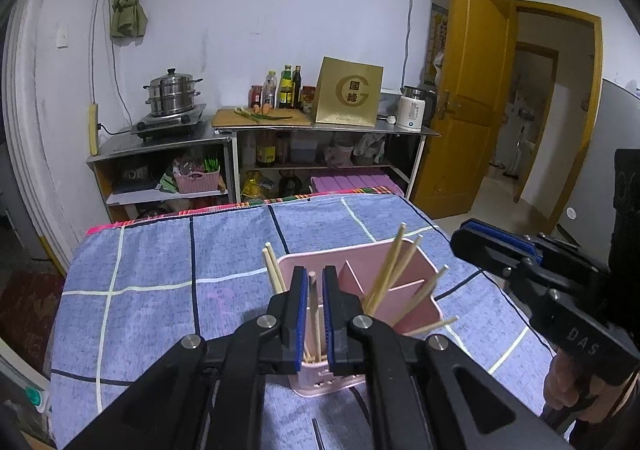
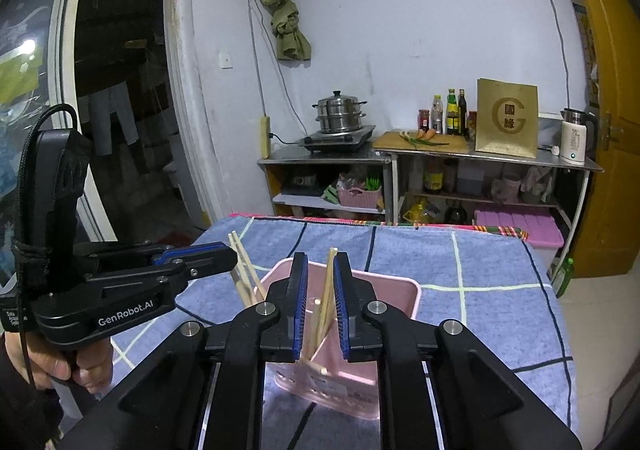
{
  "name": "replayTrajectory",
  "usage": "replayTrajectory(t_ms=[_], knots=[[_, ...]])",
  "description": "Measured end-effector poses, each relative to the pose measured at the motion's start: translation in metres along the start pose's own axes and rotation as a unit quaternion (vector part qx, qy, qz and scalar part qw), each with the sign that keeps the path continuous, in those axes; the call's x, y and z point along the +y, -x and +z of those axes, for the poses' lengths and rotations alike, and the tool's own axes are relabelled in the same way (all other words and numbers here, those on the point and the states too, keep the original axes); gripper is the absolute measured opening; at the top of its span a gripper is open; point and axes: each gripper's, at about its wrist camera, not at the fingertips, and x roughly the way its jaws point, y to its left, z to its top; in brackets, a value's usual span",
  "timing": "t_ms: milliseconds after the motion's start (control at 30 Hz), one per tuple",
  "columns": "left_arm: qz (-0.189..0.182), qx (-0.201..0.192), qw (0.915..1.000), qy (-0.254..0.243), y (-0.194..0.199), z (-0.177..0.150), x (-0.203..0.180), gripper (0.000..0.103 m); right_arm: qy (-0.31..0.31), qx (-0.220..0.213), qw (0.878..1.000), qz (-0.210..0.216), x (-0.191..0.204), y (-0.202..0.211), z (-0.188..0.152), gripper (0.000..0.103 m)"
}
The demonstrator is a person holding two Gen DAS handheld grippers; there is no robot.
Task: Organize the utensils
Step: 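Lower the chopsticks into the basket and open both tools, then move both open tools back down toward the last chopsticks on the table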
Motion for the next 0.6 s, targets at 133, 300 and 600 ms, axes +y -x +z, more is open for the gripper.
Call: replayTrajectory(t_ms=[133,300,600], knots=[[-0.001,-0.015,0.9999,-0.001,0.021,-0.008,-0.003,0.011,-0.003,-0.01,1.0,0.002,0.001,0.018,-0.004,0.014],[-0.004,-0.034,0.9994,0.0,0.052,-0.023,-0.008,0.015,-0.009,-0.023,1.0,-0.004,0.0,0.049,-0.017,0.014],[-0.003,-0.035,0.9994,0.005,0.09,-0.08,-0.02,0.017,-0.024,-0.001,1.0,-0.013,0.0,0.083,-0.063,0.037]])
